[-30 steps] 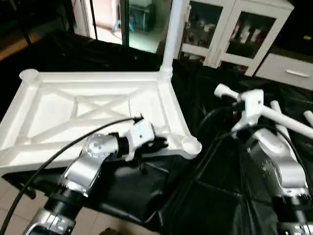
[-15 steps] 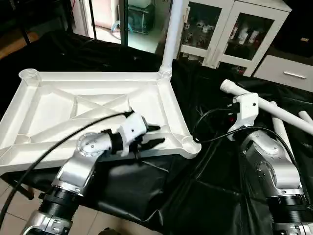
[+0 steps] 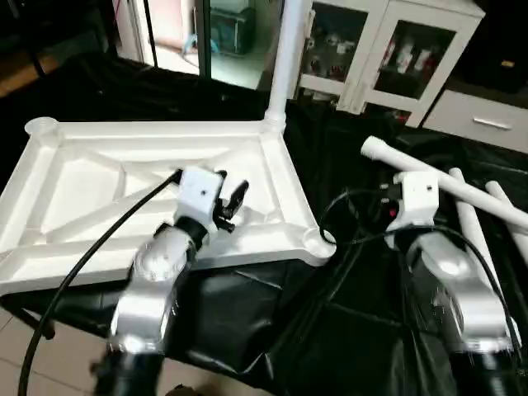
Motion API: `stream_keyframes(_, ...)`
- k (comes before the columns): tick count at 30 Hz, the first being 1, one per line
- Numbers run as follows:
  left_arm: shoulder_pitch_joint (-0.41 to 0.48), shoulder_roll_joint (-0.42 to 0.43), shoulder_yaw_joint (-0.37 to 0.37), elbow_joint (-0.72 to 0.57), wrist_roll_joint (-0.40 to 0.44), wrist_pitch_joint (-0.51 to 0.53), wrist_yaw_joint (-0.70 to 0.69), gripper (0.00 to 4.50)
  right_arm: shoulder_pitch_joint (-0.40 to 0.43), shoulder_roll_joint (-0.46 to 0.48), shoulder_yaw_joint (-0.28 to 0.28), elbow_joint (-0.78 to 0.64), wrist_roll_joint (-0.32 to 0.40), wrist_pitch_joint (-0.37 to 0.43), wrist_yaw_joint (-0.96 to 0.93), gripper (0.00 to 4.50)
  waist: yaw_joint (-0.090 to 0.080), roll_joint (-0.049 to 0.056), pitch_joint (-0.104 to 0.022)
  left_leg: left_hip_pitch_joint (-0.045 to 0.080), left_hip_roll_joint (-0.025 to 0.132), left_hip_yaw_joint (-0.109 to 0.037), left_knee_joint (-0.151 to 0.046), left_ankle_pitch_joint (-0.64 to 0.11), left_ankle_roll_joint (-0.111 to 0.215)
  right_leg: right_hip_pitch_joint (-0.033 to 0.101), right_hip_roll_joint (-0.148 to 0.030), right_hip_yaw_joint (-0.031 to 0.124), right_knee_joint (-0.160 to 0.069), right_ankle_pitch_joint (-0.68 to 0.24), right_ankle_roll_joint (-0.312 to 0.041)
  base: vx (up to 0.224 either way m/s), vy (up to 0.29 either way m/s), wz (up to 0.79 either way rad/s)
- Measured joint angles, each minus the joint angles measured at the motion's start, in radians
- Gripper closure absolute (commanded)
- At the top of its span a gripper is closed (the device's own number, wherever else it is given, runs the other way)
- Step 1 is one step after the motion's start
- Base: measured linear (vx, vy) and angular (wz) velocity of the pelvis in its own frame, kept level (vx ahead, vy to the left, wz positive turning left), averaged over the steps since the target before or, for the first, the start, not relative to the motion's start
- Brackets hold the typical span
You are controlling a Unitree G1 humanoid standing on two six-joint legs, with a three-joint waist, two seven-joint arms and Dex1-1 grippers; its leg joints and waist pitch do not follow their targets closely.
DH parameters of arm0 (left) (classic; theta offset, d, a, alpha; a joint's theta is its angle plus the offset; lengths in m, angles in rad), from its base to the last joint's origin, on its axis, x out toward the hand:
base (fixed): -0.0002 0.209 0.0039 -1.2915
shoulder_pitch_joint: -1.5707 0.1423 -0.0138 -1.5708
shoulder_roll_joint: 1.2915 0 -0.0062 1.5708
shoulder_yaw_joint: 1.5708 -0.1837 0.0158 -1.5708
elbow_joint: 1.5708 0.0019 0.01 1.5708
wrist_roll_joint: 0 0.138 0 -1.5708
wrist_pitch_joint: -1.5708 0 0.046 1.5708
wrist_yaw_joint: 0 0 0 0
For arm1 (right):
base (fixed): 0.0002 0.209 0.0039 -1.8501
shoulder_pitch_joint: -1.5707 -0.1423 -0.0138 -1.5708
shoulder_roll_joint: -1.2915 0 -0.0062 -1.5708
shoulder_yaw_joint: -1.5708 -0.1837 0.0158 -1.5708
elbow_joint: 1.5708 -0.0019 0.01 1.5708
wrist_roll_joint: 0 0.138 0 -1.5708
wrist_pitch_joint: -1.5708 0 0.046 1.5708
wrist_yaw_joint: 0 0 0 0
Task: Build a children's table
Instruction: Pick table leg
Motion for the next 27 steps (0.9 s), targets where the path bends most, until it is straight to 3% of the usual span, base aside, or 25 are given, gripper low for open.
stream_keyframes(6,0.034,-0.026,-0.002,-0.047,0.004,0.018,0.061,2.16,0.025,0.022,-0.004,-0.041,0.022,0.024,-0.013,0.0,-0.006,0.0,0.0,0.005,-0.001,-0.003,-0.002,0.0,0.0,0.005,0.0,-0.003,-0.005,-0.002,0.002,0.0,0.0,0.0)
stream_keyframes(10,0.047,-0.042,-0.009,-0.055,0.004,0.032,0.081,2.16,0.027,0.026,-0.003,-0.06,0.02,0.043,-0.009,0.0,-0.025,0.002,0.002,0.02,0.004,-0.01,-0.01,-0.001,0.0,0.032,-0.001,-0.023,-0.032,-0.002,0.002,0.0,0.0,0.0)
stream_keyframes(16,0.045,-0.031,-0.004,-0.058,0.01,0.054,0.109,2.16,0.027,0.029,0.002,-0.063,0.019,0.048,-0.01,0.0,-0.023,-0.001,0.0,0.009,0.004,-0.009,-0.005,0.0,0.0,0.026,-0.002,-0.021,-0.029,0.011,0.003,0.0,0.0,0.0)
stream_keyframes(19,0.042,-0.032,0.002,-0.058,0.013,0.067,0.126,2.16,0.027,0.039,0.009,-0.063,0.018,0.055,-0.011,0.0,-0.022,0.003,0.001,0.004,0.011,-0.013,-0.005,0.001,-0.002,0.024,0.002,-0.029,-0.031,0.016,-0.006,0.0,0.0,0.0)
stream_keyframes(20,0.042,-0.032,0.002,-0.058,0.014,0.07,0.128,2.16,0.027,0.042,0.012,-0.064,0.018,0.056,-0.011,0.0,-0.025,0.007,0.002,0.004,0.016,-0.018,-0.006,0.002,-0.003,0.025,0.004,-0.037,-0.03,0.015,-0.013,0.0,0.0,0.0)
stream_keyframes(21,0.041,-0.032,0.002,-0.058,0.014,0.072,0.133,2.16,0.028,0.043,0.015,-0.067,0.017,0.058,-0.011,0.0,-0.031,0.011,0.003,0.005,0.023,-0.026,-0.007,0.004,-0.008,0.029,0.004,-0.055,-0.024,0.01,-0.029,0.01,-0.074,0.09)
stream_keyframes(24,0.034,-0.025,0.002,-0.058,0.015,0.073,0.138,2.16,0.029,0.045,0.019,-0.09,0.017,0.066,-0.011,0.0,-0.031,0.005,0.0,0.006,0.052,-0.028,-0.008,0.018,-0.019,0.013,0.004,-0.098,0.029,-0.026,-0.089,0.002,-0.143,0.08)
stream_keyframes(25,0.033,-0.025,0.0,-0.058,0.015,0.074,0.138,2.16,0.03,0.044,0.018,-0.093,0.017,0.066,-0.011,0.0,-0.031,0.004,-0.001,0.008,0.062,-0.025,-0.009,0.019,-0.017,0.007,0.006,-0.104,0.047,-0.037,-0.102,0.005,-0.224,0.09)
stream_keyframes(26,0.03,-0.026,-0.003,-0.058,0.015,0.074,0.138,2.16,0.03,0.041,0.018,-0.093,0.017,0.067,-0.011,0.0,-0.029,-0.002,-0.004,0.007,0.062,-0.011,-0.002,0.016,-0.011,0.0,0.014,-0.106,0.05,-0.041,-0.104,0.005,-0.224,0.09)
stream_keyframes(27,0.027,-0.027,-0.006,-0.057,0.016,0.075,0.138,2.16,0.031,0.037,0.017,-0.092,0.017,0.07,-0.011,0.0,-0.021,-0.009,-0.003,-0.012,0.061,-0.013,0.056,-0.037,0.076,-0.005,0.021,-0.107,0.049,-0.038,-0.105,0.0,-0.21,-0.02)
